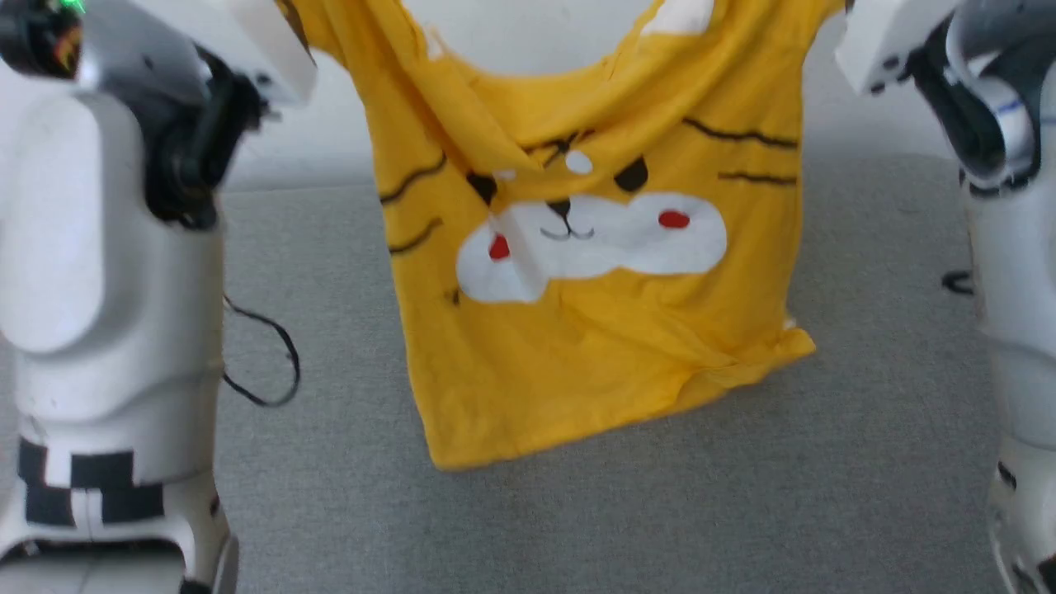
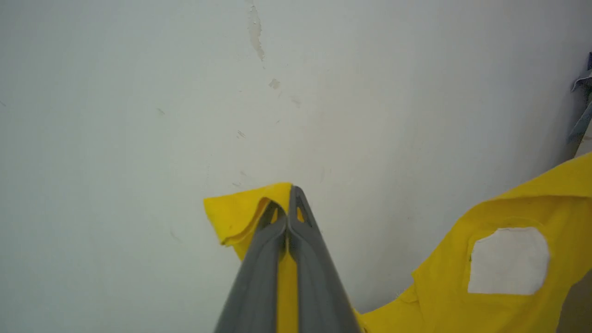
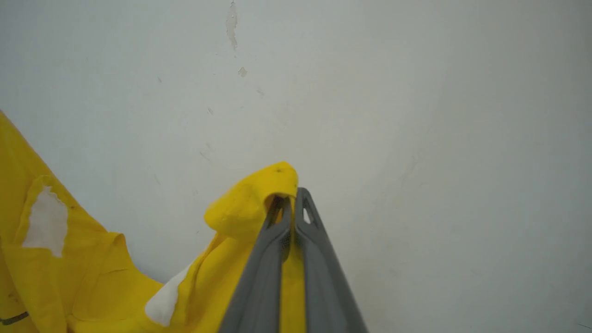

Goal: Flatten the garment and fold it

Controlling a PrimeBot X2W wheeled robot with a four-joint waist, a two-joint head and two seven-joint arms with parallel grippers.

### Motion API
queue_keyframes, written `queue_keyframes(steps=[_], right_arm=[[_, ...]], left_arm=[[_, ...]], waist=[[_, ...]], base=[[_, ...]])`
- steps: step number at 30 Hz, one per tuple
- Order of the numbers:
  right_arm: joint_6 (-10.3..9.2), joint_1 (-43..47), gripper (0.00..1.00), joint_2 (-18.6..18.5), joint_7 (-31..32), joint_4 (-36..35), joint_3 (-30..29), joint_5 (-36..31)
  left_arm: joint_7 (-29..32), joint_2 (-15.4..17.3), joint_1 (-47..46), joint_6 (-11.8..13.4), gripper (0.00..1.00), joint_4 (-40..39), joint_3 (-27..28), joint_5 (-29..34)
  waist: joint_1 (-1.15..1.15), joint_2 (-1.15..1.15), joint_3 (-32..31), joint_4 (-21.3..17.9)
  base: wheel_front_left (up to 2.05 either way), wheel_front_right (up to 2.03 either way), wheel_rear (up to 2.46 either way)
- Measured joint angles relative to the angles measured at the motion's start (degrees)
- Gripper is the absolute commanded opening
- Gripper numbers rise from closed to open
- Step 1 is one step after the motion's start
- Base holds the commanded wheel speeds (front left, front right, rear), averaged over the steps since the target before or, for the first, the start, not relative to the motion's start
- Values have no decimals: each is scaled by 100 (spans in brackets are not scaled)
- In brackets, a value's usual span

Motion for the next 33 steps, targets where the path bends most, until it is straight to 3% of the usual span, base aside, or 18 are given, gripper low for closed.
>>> queue_keyframes(steps=[7, 11, 22, 33], right_arm=[[0, -1113, 0, 285, 33, 976, 2, -236], [0, -1833, 0, 333, -107, 1438, -165, -671], [0, -3134, 0, 417, -1053, 2475, -808, -1678], [0, -3871, 0, -86, -2329, 3000, -953, -2566]], left_arm=[[-102, 264, -1237, -13, 0, 771, 4, 135], [-378, 387, -2048, -159, 0, 1087, -56, 149], [-1381, 655, -3260, -309, 0, 1914, -363, -191], [-2407, 917, -3576, -313, 0, 2202, -971, -898]], waist=[[2, 0, 406, -200], [2, 0, 791, -282], [3, 0, 1844, -341], [1, 0, 2516, -183]], base=[[0, 0, 0], [0, 0, 0], [0, 0, 0], [0, 0, 0]])
